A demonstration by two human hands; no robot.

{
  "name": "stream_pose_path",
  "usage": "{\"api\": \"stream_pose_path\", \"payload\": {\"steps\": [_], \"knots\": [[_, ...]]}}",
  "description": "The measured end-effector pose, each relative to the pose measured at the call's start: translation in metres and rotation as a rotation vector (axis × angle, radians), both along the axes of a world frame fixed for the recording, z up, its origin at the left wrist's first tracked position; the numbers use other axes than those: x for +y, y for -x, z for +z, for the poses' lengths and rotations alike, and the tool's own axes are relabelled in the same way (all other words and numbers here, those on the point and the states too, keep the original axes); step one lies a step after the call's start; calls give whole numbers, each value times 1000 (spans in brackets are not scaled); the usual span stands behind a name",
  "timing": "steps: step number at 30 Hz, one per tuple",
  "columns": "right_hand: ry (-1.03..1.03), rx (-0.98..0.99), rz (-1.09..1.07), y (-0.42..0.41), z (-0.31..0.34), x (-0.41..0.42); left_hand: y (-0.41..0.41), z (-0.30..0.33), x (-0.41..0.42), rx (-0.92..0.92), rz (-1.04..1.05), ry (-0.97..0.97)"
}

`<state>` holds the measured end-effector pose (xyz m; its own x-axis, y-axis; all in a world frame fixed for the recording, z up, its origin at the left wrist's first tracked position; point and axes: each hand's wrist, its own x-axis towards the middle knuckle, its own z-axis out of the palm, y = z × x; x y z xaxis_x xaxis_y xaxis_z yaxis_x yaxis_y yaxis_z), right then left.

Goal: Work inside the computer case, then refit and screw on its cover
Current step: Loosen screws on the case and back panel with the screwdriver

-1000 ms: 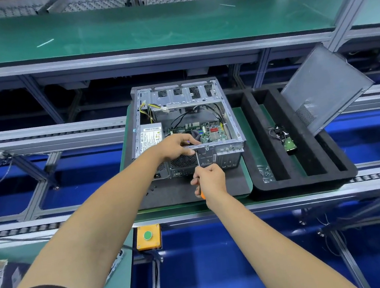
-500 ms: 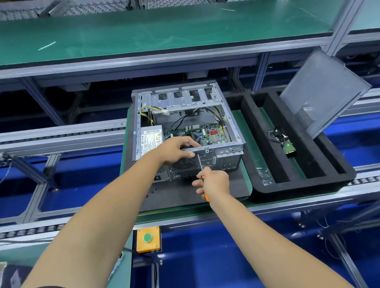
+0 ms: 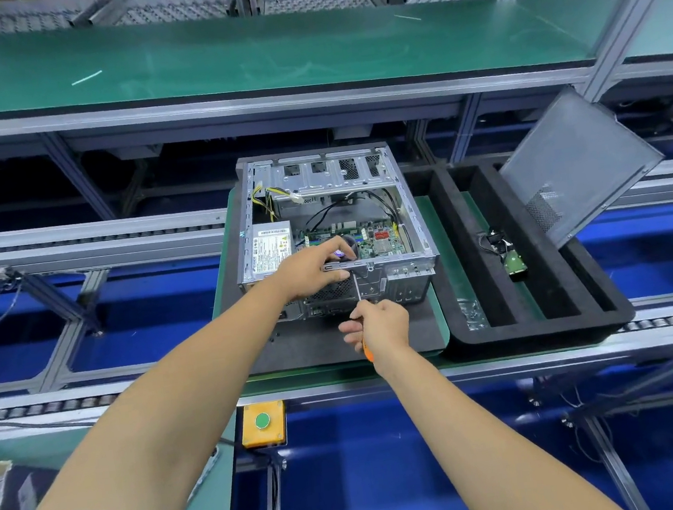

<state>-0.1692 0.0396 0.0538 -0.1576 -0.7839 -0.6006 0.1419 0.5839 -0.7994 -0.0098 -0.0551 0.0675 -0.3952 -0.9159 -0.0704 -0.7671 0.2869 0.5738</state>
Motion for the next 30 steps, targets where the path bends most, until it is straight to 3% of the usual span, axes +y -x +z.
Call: {"api": "stream_pose_path", "payload": {"steps": [4, 14, 21, 30], "knots": [[-125, -45, 5, 7, -4, -5, -1, -3, 1, -18, 2, 53], [0, -60, -7, -4, -9, 1, 0, -4, 2, -9, 31, 52], [-129, -18, 57, -3, -6, -1, -1, -6, 0, -22, 47, 54], [-22, -38, -29, -10, -4, 2, 0, -6, 1, -16, 51, 36]]}}
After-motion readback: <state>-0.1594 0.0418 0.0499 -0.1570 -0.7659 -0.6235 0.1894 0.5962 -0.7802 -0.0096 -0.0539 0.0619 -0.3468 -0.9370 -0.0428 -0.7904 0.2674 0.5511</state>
